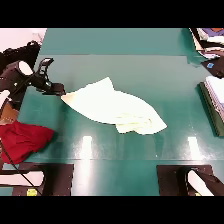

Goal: Fold the shirts.

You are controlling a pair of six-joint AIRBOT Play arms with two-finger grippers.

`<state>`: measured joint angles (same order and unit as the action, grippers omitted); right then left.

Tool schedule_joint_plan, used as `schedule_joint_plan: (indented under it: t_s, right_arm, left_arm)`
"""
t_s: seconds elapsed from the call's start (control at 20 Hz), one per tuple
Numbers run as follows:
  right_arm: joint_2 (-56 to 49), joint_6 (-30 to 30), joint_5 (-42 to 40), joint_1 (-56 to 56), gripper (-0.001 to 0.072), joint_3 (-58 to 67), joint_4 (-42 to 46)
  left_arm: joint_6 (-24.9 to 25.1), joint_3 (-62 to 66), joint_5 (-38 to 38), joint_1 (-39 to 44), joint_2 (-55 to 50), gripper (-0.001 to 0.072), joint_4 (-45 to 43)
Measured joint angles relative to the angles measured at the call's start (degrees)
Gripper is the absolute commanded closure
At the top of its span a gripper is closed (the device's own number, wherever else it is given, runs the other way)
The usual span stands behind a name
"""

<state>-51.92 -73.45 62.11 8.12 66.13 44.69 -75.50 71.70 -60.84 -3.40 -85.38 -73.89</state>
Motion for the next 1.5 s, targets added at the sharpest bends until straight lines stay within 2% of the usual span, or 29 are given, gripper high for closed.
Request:
schedule_joint_plan:
  t_s: [0.2,0.25,0.3,0.35,0.6,0.65,0.7,0.75,0.8,1.0,1.15,1.2,1.25,1.3,1.35,1.5]
  right_arm:
    - [-2.45,0.0,3.28,0.0,0.0695,0.0,0.48]
    - [-3.04,0.0,4.02,0.0,0.0695,0.0,1.03]
    - [-3.61,0.0,4.92,0.0,0.0695,0.0,1.57]
    - [-4.17,0.0,5.95,0.0,0.0695,-0.15,2.34]
    - [-5.88,-1.05,9.86,-0.07,0.069,-6.08,6.62]
    - [-6.03,-1.33,10.23,-0.28,0.0597,-8.61,7.5]
    - [-6.1,-1.49,10.38,-0.7,0.0383,-11.19,8.39]
    - [-6.21,-1.64,10.47,-1.29,0.0276,-14.12,9.49]
    - [-6.25,-1.79,10.32,-1.97,0.0274,-17.09,10.54]
    - [-7.39,-2.1,6.84,-4.31,0.0277,-26.1,12.57]
    - [-10.99,-2.14,5.11,-5.7,0.0283,-28.2,13.09]
    - [-12.68,-2.14,4.66,-6.34,0.0362,-28.15,13.16]
    - [-14.27,-2.14,4.46,-7.04,0.0509,-27.8,13.29]
    - [-15.82,-2.14,4.42,-7.82,0.057,-27.21,13.31]
    - [-17.31,-1.95,4.09,-8.81,0.0684,-26.45,13.38]
    - [-20.02,-1.33,4.02,-11.65,0.0696,-23.15,13.79]
  left_arm:
    - [4.83,-1.22,3.06,-0.83,-2.71,0.0163,5.97]
    - [5.64,-1.36,3.28,-0.96,-3.13,0.0321,6.95]
    - [6.32,-1.42,3.19,-0.98,-3.43,0.0585,7.56]
    - [6.8,-1.49,3.04,-1.03,-3.63,0.0683,8.2]
    - [7.82,0.81,-0.11,-1.09,-4.09,0.0684,9.44]
    - [7.87,2.19,-1.18,-1.11,-4.11,0.0684,9.53]
    - [7.89,3.56,-2.23,-1.09,-4.13,0.0684,9.68]
    - [7.89,5.11,-3.37,-1.09,-4.13,0.0684,9.86]
    - [7.87,6.54,-4.11,-1.11,-4.13,0.0684,9.97]
    - [6.95,10.67,-6.34,-1.09,-4.13,0.0684,11.08]
    - [6.58,11.89,-6.93,-1.11,-4.13,0.0684,11.96]
    - [6.4,12.09,-6.95,-1.09,-4.13,0.0684,12.13]
    - [6.27,12.24,-7.1,-1.11,-4.15,0.0684,12.26]
    - [5.97,12.35,-7.17,-1.14,-4.15,0.0684,12.39]
    - [5.73,12.39,-7.19,-1.14,-4.13,0.0685,12.48]
    - [5.05,12.7,-7.21,-1.14,-2.75,0.0685,12.48]
